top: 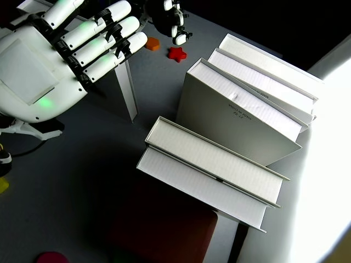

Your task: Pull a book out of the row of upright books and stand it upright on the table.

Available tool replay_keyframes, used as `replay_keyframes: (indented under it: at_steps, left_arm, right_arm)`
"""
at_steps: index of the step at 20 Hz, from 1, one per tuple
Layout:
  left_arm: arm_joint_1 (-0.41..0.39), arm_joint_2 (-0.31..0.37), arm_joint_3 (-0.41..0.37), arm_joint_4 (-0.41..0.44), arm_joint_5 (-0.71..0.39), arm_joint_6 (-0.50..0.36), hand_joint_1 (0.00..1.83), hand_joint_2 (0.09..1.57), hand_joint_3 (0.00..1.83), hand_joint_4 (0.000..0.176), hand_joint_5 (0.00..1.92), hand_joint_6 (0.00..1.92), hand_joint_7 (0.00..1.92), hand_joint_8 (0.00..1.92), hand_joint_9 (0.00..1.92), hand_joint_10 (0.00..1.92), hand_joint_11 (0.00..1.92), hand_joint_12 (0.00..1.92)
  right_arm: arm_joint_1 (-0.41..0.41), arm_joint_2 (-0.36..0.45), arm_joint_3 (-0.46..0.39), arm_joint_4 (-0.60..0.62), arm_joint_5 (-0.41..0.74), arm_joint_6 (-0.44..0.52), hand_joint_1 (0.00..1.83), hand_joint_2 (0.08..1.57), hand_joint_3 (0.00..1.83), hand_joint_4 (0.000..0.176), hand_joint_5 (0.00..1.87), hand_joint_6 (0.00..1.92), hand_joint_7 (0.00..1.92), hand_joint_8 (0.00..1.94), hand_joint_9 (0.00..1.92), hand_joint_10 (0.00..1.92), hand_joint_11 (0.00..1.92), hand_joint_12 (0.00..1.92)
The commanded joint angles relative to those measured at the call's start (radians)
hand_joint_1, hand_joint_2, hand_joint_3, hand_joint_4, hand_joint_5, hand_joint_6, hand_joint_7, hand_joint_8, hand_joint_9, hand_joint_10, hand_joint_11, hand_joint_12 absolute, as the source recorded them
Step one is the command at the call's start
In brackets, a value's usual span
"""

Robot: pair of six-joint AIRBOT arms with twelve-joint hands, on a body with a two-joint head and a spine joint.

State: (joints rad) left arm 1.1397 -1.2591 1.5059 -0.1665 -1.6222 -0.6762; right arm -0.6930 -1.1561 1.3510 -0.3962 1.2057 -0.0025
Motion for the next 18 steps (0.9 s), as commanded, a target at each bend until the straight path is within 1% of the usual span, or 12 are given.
replay_keyframes:
  at_steps: [1, 4, 5, 9, 10, 11, 13, 14, 15, 16, 17, 18]
  left_arm:
    - [-0.005, 0.003, -0.001, -0.021, -0.112, -0.011, 0.93, 0.97, 0.00, 0.064, 0.59, 0.00, 0.36, 0.00, 0.48, 0.00, 0.00, 1.00]
    - [-0.006, 0.004, -0.002, -0.021, -0.112, -0.011, 0.96, 0.97, 0.00, 0.051, 0.60, 0.00, 0.39, 0.01, 0.49, 0.01, 0.00, 1.05]
    - [-0.006, 0.005, -0.001, -0.021, -0.112, -0.011, 0.97, 0.97, 0.00, 0.039, 0.60, 0.00, 0.40, 0.01, 0.50, 0.01, 0.00, 1.09]
    - [-0.010, 0.010, -0.001, -0.023, -0.112, -0.011, 0.96, 0.98, 0.00, 0.042, 0.59, 0.00, 0.40, 0.00, 0.50, 0.01, 0.00, 1.11]
    - [-0.011, 0.012, -0.002, -0.023, -0.112, -0.011, 0.97, 0.98, 0.00, 0.039, 0.57, 0.00, 0.39, 0.00, 0.50, 0.01, 0.00, 1.10]
    - [-0.011, 0.016, -0.002, -0.023, -0.112, -0.011, 1.00, 0.98, 0.00, 0.023, 0.55, 0.00, 0.36, 0.00, 0.50, 0.00, 0.00, 1.11]
    - [-0.014, 0.023, -0.002, -0.023, -0.112, -0.011, 1.00, 0.98, 0.00, 0.037, 0.55, 0.00, 0.37, 0.00, 0.50, 0.00, 0.00, 1.12]
    - [-0.016, 0.026, -0.003, -0.023, -0.112, -0.011, 1.00, 0.98, 0.00, 0.037, 0.55, 0.00, 0.37, 0.00, 0.50, 0.00, 0.00, 1.12]
    - [-0.016, 0.030, -0.003, -0.023, -0.112, -0.011, 1.01, 0.97, 0.00, 0.039, 0.52, 0.00, 0.36, 0.00, 0.49, 0.00, 0.00, 1.10]
    - [-0.017, 0.033, -0.003, -0.023, -0.112, -0.011, 0.99, 0.97, 0.00, 0.047, 0.52, 0.00, 0.36, 0.00, 0.49, 0.00, 0.00, 1.09]
    - [-0.018, 0.038, -0.003, -0.023, -0.112, -0.011, 0.98, 0.96, 0.00, 0.041, 0.48, 0.00, 0.33, 0.00, 0.48, 0.00, 0.00, 1.10]
    - [-0.019, 0.041, -0.003, -0.023, -0.112, -0.011, 0.93, 0.97, 0.00, 0.046, 0.47, 0.00, 0.31, 0.00, 0.47, 0.00, 0.00, 1.14]
  right_arm:
    - [0.013, 0.007, -0.004, 0.059, 0.101, 0.004, 0.43, 1.18, 0.01, 0.174, 0.00, 0.00, 0.00, 0.00, 0.00, 0.00, 0.00, 0.00]
    - [0.013, 0.015, -0.009, 0.059, 0.101, 0.004, 0.32, 1.18, 0.01, 0.176, 0.00, 0.00, 0.00, 0.00, 0.00, 0.00, 0.00, 0.00]
    - [0.013, 0.021, -0.013, 0.059, 0.101, 0.002, 0.26, 1.19, 0.01, 0.176, 0.00, 0.00, 0.00, 0.00, 0.00, 0.00, 0.00, 0.00]
    - [0.013, 0.045, -0.030, 0.058, 0.101, -0.012, 0.30, 1.20, 0.01, 0.176, 0.00, 0.00, 0.00, 0.00, 0.00, 0.00, 0.00, 0.00]
    - [0.013, 0.048, -0.032, 0.058, 0.101, -0.015, 0.26, 1.21, 0.01, 0.166, 0.00, 0.00, 0.00, 0.00, 0.00, 0.00, 0.00, 0.00]
    - [0.013, 0.055, -0.037, 0.059, 0.101, -0.016, 0.22, 1.23, 0.01, 0.152, 0.00, 0.00, 0.00, 0.00, 0.00, 0.00, 0.00, 0.00]
    - [0.013, 0.071, -0.047, 0.064, 0.101, -0.030, 0.21, 1.25, 0.01, 0.153, 0.00, 0.00, 0.00, 0.00, 0.00, 0.00, 0.00, 0.00]
    - [0.013, 0.075, -0.050, 0.067, 0.101, -0.033, 0.21, 1.25, 0.01, 0.153, 0.00, 0.00, 0.00, 0.00, 0.00, 0.00, 0.00, 0.00]
    - [0.013, 0.084, -0.055, 0.071, 0.101, -0.038, 0.16, 1.27, 0.02, 0.129, 0.00, 0.00, 0.00, 0.00, 0.00, 0.00, 0.02, 0.01]
    - [0.013, 0.092, -0.059, 0.076, 0.101, -0.043, 0.20, 1.27, 0.01, 0.121, 0.00, 0.00, 0.00, 0.00, 0.00, 0.00, 0.05, 0.02]
    - [0.011, 0.102, -0.066, 0.086, 0.105, -0.055, 0.34, 1.15, 0.00, 0.134, 0.00, 0.00, 0.00, 0.00, 0.00, 0.00, 0.04, 0.02]
    - [0.000, 0.116, -0.074, 0.106, 0.117, -0.075, 0.39, 1.12, 0.00, 0.120, 0.01, 0.01, 0.00, 0.00, 0.00, 0.00, 0.01, 0.34]
